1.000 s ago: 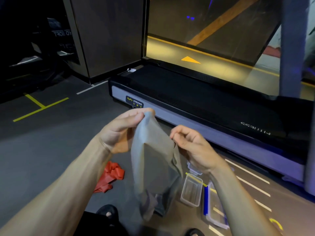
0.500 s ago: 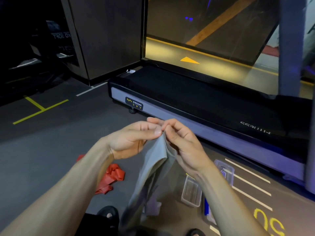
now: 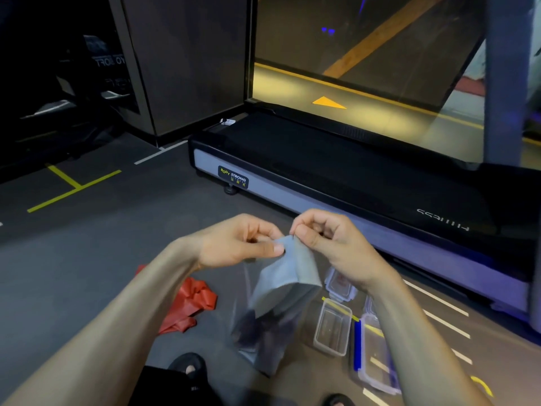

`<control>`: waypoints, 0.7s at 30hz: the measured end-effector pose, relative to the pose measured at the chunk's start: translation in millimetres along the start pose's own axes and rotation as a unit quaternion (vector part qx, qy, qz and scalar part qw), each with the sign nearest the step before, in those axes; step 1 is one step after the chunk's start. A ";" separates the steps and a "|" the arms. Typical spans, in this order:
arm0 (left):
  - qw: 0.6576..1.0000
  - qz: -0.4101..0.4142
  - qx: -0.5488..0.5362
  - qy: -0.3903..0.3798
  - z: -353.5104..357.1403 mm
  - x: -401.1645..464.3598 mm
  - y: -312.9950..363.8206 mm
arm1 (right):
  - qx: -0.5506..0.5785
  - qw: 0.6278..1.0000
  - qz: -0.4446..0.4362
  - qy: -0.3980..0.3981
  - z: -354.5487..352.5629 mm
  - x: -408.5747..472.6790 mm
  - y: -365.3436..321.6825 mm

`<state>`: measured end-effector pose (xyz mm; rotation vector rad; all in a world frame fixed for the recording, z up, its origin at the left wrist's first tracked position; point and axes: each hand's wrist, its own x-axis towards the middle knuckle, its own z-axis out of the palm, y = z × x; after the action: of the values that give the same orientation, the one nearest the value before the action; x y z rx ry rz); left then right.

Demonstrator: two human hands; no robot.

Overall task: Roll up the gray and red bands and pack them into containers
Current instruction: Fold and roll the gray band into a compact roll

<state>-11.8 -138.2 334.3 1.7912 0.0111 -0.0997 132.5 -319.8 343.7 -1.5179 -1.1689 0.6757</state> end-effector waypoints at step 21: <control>0.992 0.038 0.080 0.094 2.8 10.8 -9.7 | 0.338 0.937 0.006 0.093 -21.6 -7.3 -9.6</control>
<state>-1.8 -139.3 323.5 1.9534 0.0702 0.1267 145.7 -335.4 357.8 -0.9737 -0.6760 0.8165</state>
